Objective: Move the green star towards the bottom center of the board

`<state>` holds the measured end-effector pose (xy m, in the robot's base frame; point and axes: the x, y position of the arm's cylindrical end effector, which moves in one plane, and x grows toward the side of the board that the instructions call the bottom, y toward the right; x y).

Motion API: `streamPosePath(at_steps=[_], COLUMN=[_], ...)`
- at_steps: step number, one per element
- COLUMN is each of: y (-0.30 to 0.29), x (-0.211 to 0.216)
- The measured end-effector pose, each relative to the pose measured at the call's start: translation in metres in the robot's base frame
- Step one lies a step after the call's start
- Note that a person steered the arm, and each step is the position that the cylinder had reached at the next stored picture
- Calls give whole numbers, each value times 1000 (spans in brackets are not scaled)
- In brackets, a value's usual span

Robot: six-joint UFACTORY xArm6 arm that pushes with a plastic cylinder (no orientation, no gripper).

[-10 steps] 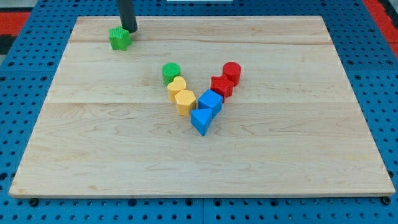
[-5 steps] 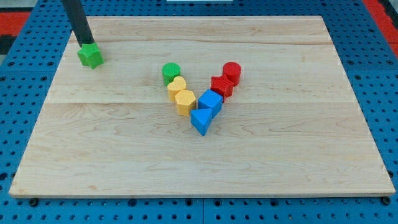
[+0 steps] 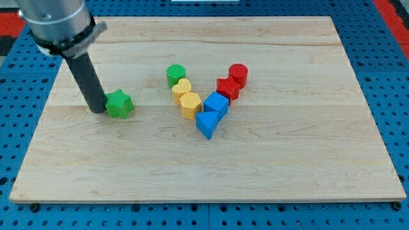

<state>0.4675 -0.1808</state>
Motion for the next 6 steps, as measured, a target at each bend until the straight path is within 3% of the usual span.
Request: streamPosePath(at_steps=[1,3,6], y=[18,-24,33], x=[21,-22,3])
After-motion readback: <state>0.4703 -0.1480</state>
